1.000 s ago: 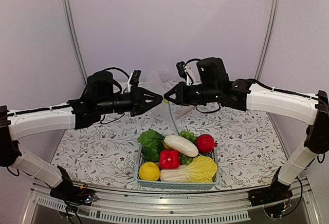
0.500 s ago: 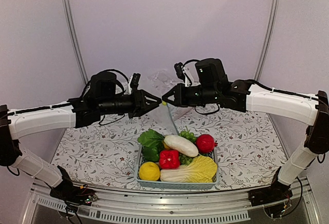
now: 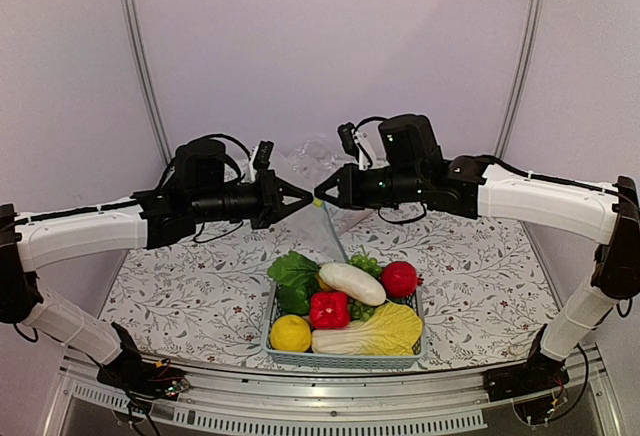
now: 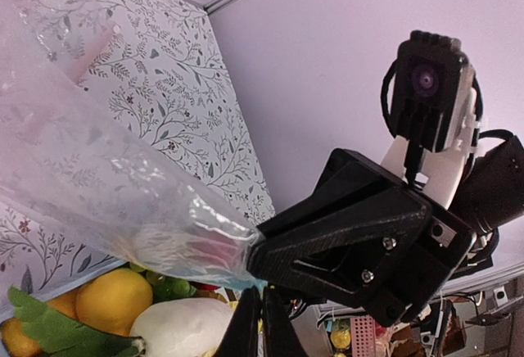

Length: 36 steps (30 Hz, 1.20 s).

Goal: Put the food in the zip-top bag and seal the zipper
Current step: Pass from the right arm to the left, then pass from the left arm to the right

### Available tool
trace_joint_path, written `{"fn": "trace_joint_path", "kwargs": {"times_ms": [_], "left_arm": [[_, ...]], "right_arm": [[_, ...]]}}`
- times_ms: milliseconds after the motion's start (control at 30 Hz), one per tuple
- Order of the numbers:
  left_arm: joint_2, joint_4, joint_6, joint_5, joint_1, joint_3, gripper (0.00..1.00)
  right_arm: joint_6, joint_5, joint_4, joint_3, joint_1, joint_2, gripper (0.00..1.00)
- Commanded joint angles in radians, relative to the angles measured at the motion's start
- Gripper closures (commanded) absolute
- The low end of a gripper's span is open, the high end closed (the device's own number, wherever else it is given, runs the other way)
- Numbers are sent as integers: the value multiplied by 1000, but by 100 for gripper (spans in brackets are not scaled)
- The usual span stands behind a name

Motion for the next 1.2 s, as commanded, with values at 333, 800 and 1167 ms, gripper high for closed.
{"fn": "trace_joint_path", "kwargs": {"times_ms": [333,800,1167], "left_arm": [[10,41,-29,21,19,7,100],[6,-83,-43,48,56,70,100],[5,-149,-62,46,59,98,100]], "right_arm": [[-75,106,-86,28,13,-26,74],[-400,349,-275,25,76,-160,42],[-616,611,-296,131,211,-34,40]]}}
